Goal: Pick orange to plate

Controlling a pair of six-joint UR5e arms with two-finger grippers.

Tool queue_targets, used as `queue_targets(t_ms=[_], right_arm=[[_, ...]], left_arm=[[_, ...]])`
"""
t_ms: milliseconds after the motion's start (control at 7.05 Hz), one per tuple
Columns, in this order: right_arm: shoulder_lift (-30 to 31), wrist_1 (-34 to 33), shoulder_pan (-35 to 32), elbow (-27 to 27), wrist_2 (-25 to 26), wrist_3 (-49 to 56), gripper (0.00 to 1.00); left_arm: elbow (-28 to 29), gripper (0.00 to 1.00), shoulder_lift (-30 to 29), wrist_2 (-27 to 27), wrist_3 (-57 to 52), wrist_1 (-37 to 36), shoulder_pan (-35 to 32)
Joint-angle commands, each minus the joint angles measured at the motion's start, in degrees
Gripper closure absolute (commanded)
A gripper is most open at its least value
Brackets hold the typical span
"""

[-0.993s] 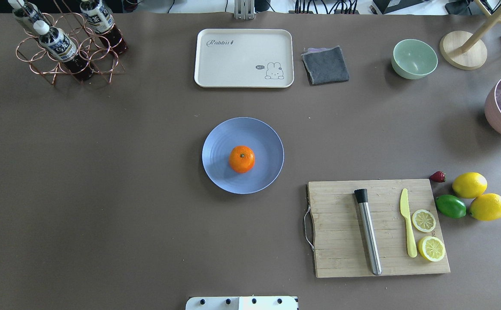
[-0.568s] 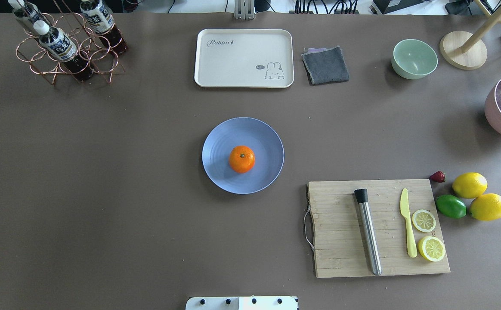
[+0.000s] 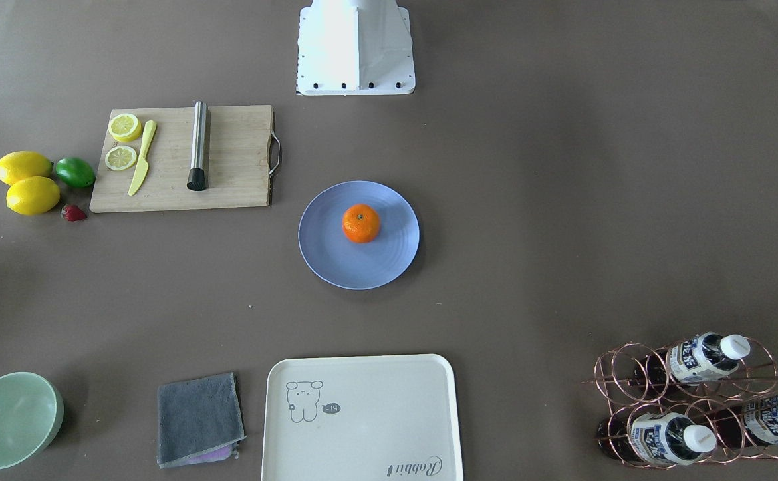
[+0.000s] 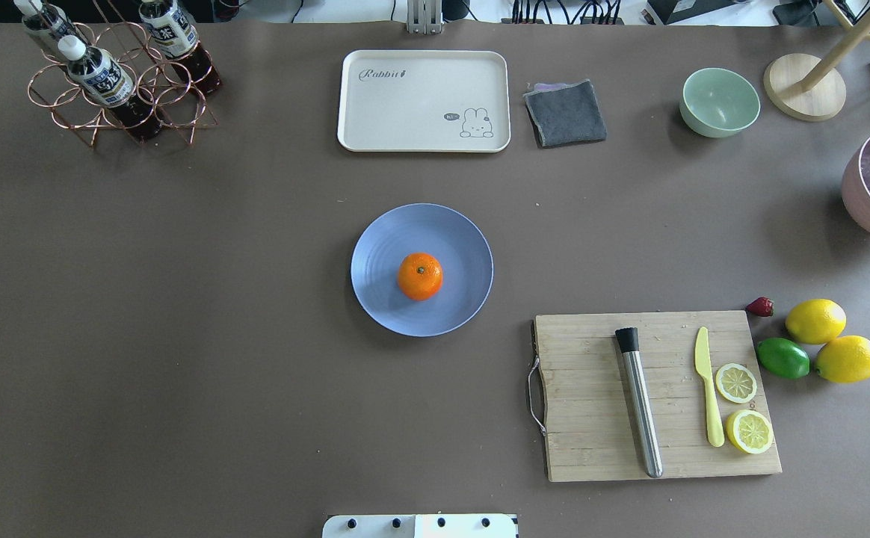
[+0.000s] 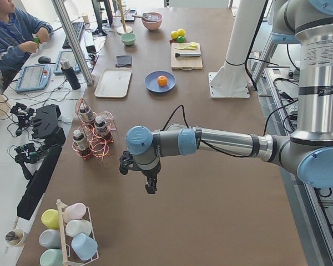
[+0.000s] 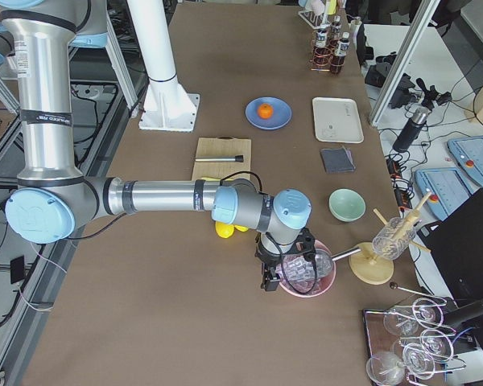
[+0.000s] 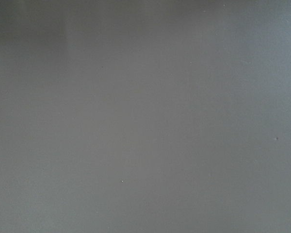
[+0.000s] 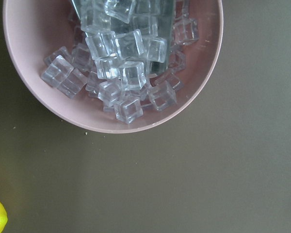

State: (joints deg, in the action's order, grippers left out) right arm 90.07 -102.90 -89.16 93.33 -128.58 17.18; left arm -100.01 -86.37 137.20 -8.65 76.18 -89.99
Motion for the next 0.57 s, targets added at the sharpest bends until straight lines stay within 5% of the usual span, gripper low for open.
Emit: queue_targets(t_ms=[0, 426], right_arm=[[0.02, -0.11, 0.04, 0.09, -0.18, 0.22, 0.00], [0.28, -0.11, 0.13, 0.27, -0.62, 0.40, 0.00]], left_arm=[[0.08, 0.02, 0.24, -0.96, 0.21, 0.20, -0.71], [0.08, 0.02, 0.50, -1.06, 0.12, 0.20, -1.68]])
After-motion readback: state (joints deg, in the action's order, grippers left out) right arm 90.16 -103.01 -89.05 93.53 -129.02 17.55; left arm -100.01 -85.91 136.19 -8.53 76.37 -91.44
